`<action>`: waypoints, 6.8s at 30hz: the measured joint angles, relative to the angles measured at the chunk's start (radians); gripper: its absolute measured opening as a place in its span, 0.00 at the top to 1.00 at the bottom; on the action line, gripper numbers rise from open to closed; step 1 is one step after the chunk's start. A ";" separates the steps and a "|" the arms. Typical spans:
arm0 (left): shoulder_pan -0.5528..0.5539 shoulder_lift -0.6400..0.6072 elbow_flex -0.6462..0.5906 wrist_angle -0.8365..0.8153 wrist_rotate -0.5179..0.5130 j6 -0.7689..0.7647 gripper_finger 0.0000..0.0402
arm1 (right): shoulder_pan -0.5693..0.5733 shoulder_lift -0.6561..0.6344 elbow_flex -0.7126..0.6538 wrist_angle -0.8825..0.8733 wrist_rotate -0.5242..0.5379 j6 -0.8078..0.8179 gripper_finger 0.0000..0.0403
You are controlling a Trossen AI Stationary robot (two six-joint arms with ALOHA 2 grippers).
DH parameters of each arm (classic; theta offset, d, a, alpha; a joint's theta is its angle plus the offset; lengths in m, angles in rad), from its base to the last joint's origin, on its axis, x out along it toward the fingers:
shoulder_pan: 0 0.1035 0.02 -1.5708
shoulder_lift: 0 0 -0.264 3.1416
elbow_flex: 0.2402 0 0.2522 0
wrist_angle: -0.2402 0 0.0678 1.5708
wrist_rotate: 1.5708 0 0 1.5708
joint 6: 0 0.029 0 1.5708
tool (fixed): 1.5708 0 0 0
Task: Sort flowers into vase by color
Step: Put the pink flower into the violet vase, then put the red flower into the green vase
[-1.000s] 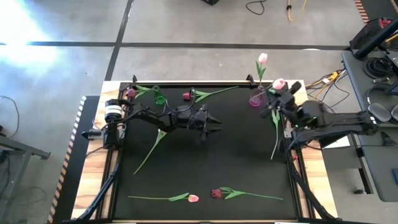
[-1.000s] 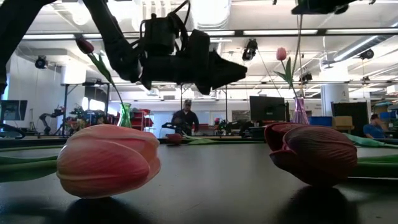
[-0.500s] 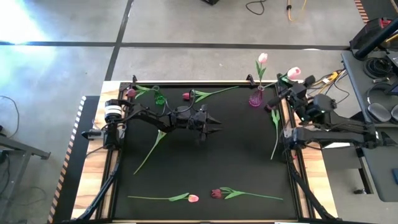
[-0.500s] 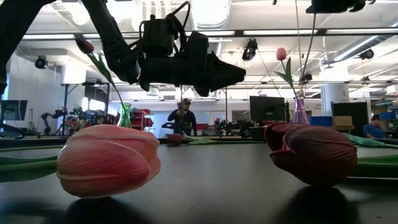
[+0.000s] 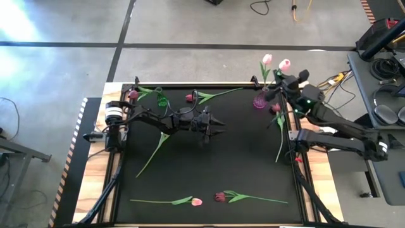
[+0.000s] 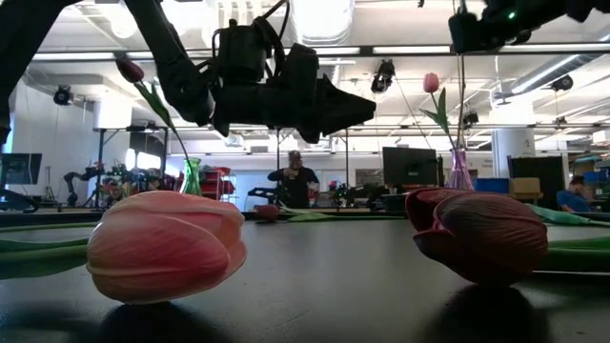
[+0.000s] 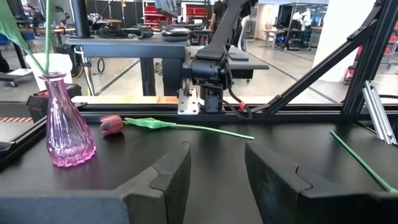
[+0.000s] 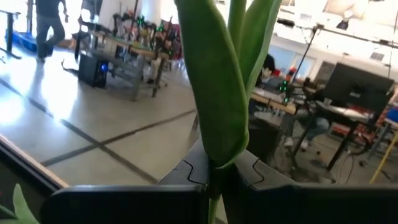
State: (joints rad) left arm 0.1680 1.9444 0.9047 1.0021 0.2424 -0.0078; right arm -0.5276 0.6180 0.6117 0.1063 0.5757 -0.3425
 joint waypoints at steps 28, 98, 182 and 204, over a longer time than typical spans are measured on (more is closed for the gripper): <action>-0.002 -0.102 -0.145 0.033 -0.076 -0.009 0.66 | -0.091 0.222 0.000 -0.027 0.116 0.147 0.86; -0.003 -0.148 -0.293 0.150 -0.103 -0.027 0.66 | 0.368 0.204 0.618 -0.740 -0.088 0.131 0.97; -0.042 -0.214 -0.405 0.240 -0.047 -0.073 0.77 | 1.090 1.160 0.735 -0.828 -0.158 1.024 0.97; 0.015 -0.504 -0.528 0.238 -0.003 -0.095 1.00 | 0.769 0.761 0.362 0.204 -0.085 0.176 0.97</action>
State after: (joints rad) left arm 0.1827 1.4405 0.3764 1.2402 0.2391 -0.1033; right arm 0.2415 1.3792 0.9736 0.3103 0.4911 -0.1663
